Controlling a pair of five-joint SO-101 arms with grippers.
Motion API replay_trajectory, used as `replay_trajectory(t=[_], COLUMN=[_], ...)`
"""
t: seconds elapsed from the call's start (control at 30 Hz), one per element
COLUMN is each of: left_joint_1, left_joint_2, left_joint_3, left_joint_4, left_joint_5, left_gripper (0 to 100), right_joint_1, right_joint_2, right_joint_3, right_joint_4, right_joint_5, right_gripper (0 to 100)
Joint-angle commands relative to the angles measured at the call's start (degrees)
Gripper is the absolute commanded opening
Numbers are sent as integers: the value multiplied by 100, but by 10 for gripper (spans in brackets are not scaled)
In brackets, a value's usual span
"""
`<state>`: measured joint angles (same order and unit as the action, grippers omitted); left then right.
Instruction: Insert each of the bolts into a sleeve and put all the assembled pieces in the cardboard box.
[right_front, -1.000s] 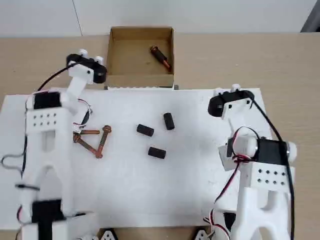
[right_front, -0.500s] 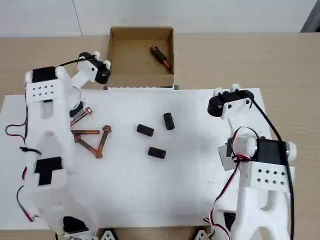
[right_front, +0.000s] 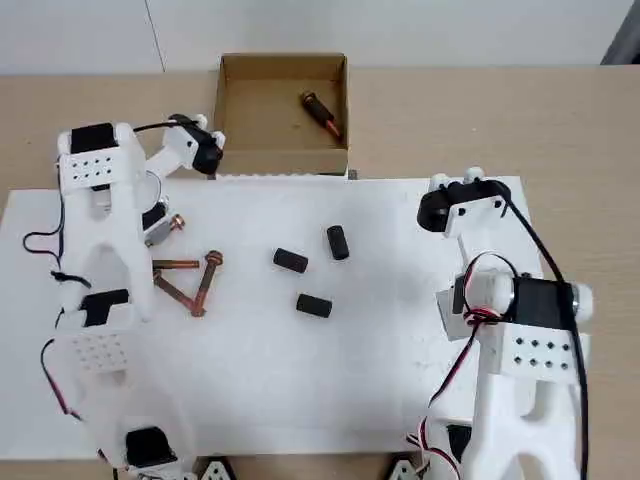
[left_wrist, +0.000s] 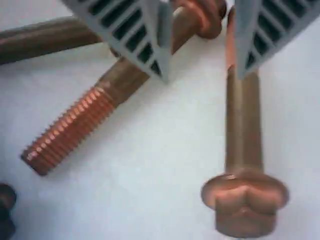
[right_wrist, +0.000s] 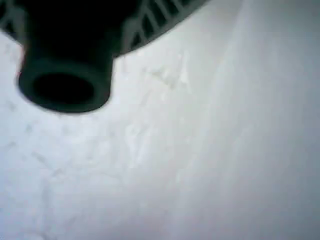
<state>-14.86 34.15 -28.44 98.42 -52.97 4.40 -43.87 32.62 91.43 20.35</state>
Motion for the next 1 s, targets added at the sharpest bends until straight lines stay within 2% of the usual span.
replay_trajectory(t=[0.0,0.43,0.63,0.8,0.97], left_joint_1=[-9,9,-18,-18,0], left_joint_2=[123,1618,2101,2198,2154], left_joint_3=[-338,-2053,-2281,-2264,-2396], left_joint_4=[79,105,105,114,193], left_joint_5=[-62,-62,-53,-53,-26], left_gripper=[89,87,84,5,5], right_joint_1=[48,31,31,31,13], right_joint_2=[-110,-110,-110,-110,-171], right_joint_3=[-26,-26,-26,-26,-44], right_joint_4=[-92,-92,-92,-92,-84], right_joint_5=[-18,-18,-18,-18,-18], right_gripper=[4,4,4,4,4])
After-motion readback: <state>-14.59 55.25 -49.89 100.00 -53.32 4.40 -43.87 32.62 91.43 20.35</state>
